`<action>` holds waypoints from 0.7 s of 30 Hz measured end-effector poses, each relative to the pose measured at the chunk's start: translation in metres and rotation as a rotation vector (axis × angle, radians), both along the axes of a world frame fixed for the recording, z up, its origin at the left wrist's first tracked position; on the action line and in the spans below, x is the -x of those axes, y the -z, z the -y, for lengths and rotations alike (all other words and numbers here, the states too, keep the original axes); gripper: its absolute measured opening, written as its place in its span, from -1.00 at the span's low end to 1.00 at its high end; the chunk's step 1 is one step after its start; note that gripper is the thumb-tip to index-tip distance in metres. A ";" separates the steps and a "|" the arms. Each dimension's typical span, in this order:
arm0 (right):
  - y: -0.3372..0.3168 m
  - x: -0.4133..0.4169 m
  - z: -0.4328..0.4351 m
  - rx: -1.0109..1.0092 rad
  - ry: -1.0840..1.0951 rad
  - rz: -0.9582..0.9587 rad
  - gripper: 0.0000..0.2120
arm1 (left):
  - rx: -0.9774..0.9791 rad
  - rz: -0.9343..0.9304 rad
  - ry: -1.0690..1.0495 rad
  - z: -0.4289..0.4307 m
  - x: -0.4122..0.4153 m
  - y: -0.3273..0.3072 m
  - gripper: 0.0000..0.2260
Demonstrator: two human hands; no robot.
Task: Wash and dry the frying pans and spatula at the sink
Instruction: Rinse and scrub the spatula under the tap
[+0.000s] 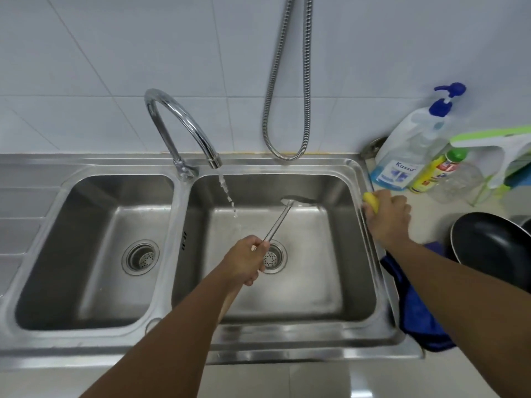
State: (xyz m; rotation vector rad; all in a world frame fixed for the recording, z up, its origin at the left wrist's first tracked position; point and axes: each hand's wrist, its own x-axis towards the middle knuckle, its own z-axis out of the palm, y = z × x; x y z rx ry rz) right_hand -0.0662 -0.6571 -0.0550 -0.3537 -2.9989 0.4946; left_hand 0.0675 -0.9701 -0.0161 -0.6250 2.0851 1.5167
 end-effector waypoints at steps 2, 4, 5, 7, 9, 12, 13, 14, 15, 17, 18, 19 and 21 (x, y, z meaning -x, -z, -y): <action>-0.008 -0.004 0.026 0.221 -0.120 -0.125 -0.68 | -0.006 0.014 0.006 -0.007 0.001 0.001 -0.80; -0.019 -0.014 0.064 0.380 -0.316 -0.182 -0.66 | 0.028 0.003 0.008 -0.015 0.004 0.000 -0.79; -0.023 -0.023 0.085 0.416 -0.441 -0.198 -0.64 | 0.058 -0.017 0.010 -0.019 0.005 -0.001 -0.79; -0.020 -0.045 0.124 0.401 -0.736 -0.212 -0.66 | 0.148 -0.088 0.038 -0.021 0.006 -0.002 -0.77; -0.013 -0.048 0.139 0.309 -0.869 -0.251 -0.73 | 0.242 -0.171 0.058 -0.019 0.004 -0.003 -0.76; -0.019 -0.015 0.136 0.230 -0.619 -0.345 -0.78 | 0.335 -0.246 0.066 -0.017 -0.004 -0.006 -0.79; -0.023 -0.010 0.137 0.241 -0.589 -0.349 -0.79 | 0.356 -0.257 0.059 -0.018 -0.005 -0.008 -0.78; -0.026 -0.012 0.142 0.264 -0.628 -0.337 -0.82 | 0.370 -0.263 0.043 -0.017 -0.004 -0.009 -0.78; -0.028 -0.017 0.150 0.289 -0.714 -0.325 -0.85 | 0.385 -0.267 0.026 -0.015 -0.003 -0.010 -0.77; -0.031 -0.023 0.156 0.333 -0.811 -0.295 -0.88 | 0.415 -0.296 0.030 -0.007 -0.003 -0.011 -0.75; -0.036 -0.015 0.155 0.371 -0.738 -0.268 -0.88 | 0.417 -0.319 0.050 -0.002 -0.003 -0.011 -0.75; -0.042 -0.001 0.152 0.395 -0.599 -0.223 -0.86 | 0.413 -0.341 0.077 0.003 -0.005 -0.010 -0.76; -0.054 0.030 0.142 0.363 -0.378 -0.096 -0.78 | 0.403 -0.384 0.108 0.012 -0.006 -0.012 -0.80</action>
